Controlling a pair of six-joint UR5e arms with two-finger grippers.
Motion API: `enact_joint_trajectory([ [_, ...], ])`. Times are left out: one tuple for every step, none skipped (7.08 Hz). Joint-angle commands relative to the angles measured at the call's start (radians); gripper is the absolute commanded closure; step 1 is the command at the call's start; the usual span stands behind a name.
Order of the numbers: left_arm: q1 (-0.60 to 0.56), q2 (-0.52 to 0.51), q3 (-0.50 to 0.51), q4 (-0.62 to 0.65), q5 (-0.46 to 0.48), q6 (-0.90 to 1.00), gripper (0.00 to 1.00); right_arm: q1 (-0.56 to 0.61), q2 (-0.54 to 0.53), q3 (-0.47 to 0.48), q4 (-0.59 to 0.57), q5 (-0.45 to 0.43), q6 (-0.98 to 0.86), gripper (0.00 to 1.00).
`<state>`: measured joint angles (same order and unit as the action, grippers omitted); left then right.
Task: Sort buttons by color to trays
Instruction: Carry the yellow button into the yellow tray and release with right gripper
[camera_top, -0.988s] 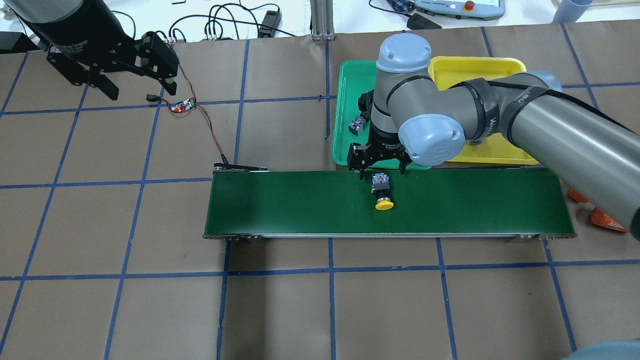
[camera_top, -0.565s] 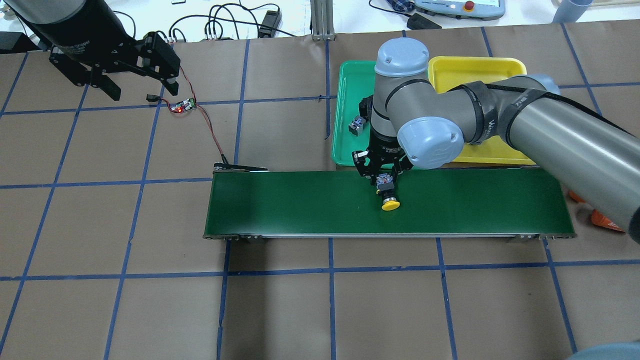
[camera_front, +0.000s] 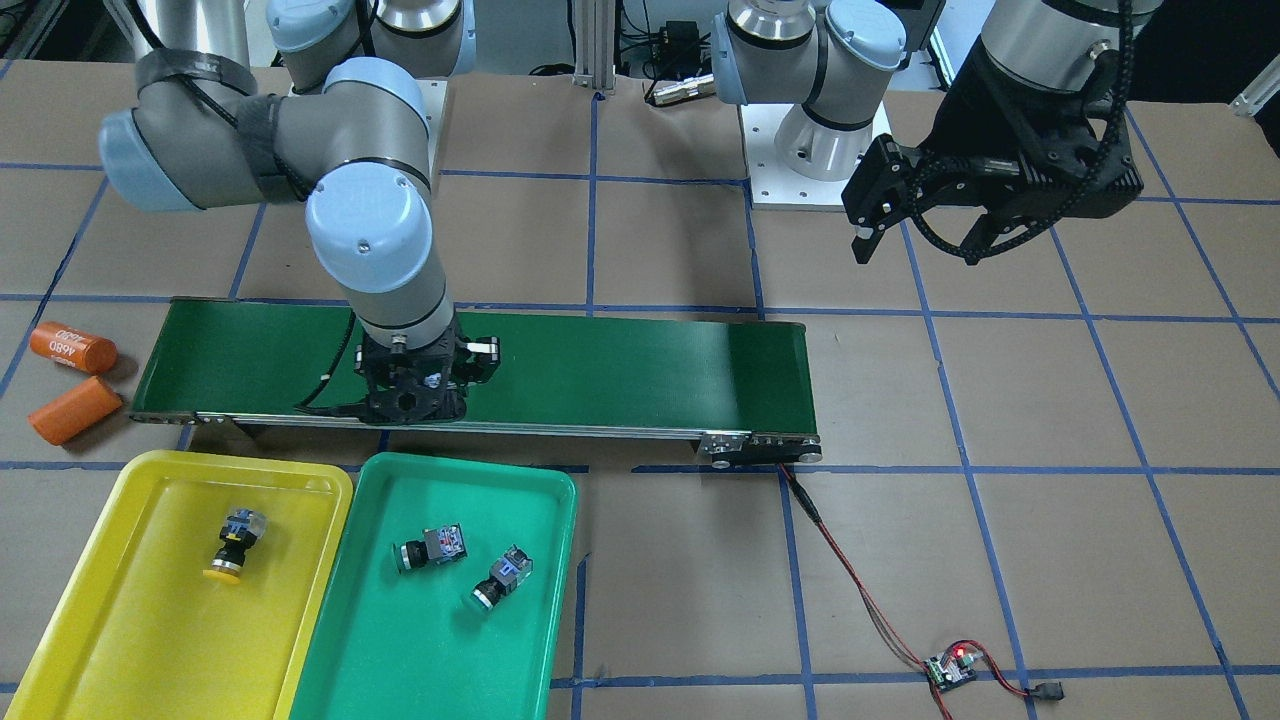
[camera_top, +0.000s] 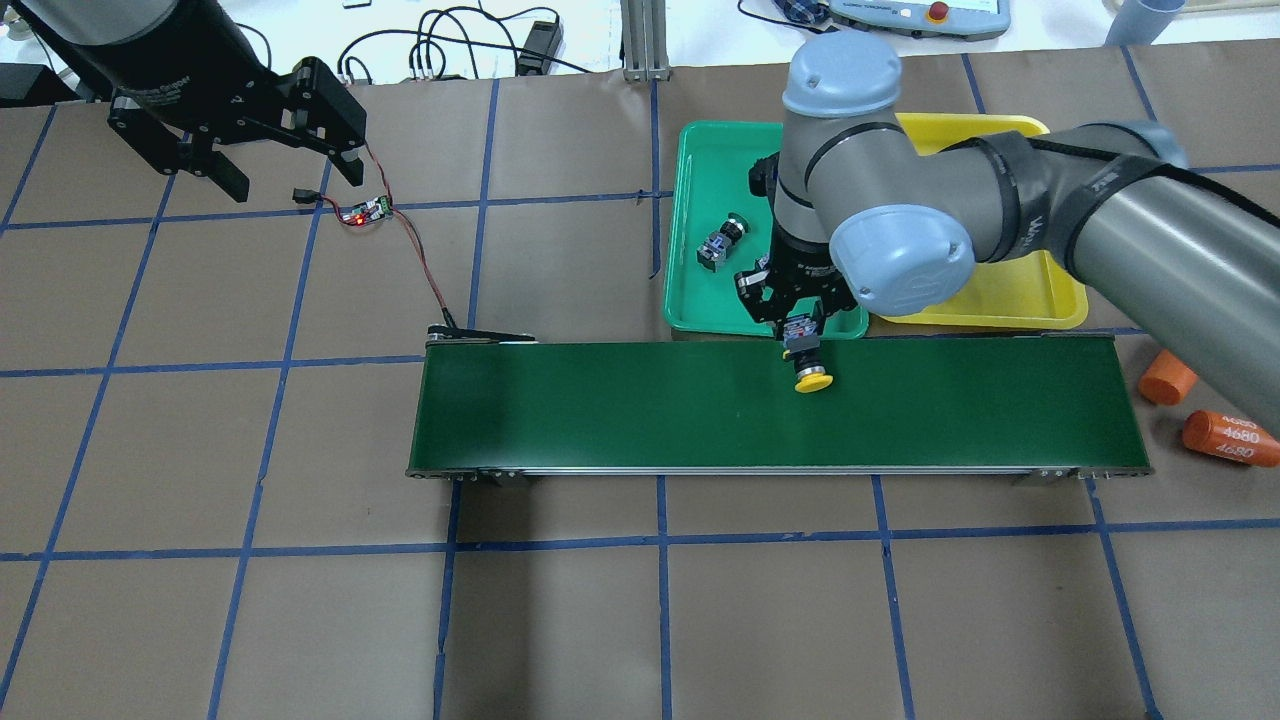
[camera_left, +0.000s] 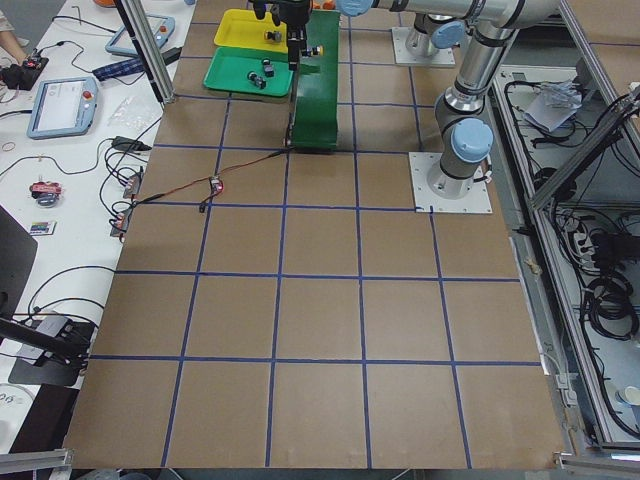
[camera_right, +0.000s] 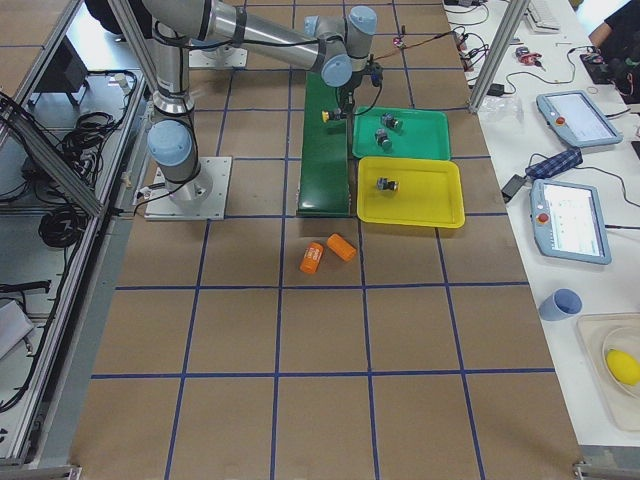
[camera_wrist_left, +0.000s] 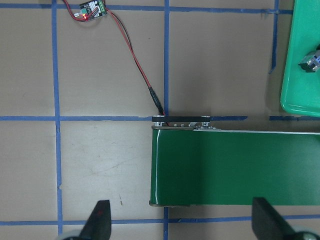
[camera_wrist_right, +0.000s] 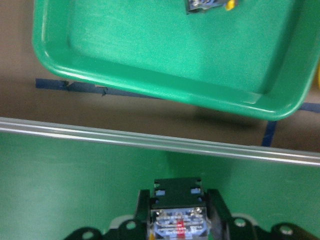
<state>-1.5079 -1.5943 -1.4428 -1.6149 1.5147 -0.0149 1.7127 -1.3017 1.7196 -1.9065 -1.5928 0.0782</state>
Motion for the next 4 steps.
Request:
enact_joint_trajectory([
  [0.000, -0.009, 0.002, 0.001, 0.010, -0.020, 0.00, -0.126, 0.010, -0.078, -0.023, -0.009, -0.036, 1.00],
  [0.000, -0.009, 0.001, 0.001, 0.010, -0.020, 0.00, -0.166, 0.066, -0.104, -0.098, -0.016, -0.131, 1.00],
  [0.000, -0.009, 0.004, 0.001, 0.010, -0.020, 0.00, -0.183, 0.117, -0.127, -0.174, -0.053, -0.144, 1.00],
  [0.000, -0.004, -0.001, 0.001, 0.010, -0.020, 0.00, -0.189, 0.181, -0.150, -0.243, -0.064, -0.147, 1.00],
])
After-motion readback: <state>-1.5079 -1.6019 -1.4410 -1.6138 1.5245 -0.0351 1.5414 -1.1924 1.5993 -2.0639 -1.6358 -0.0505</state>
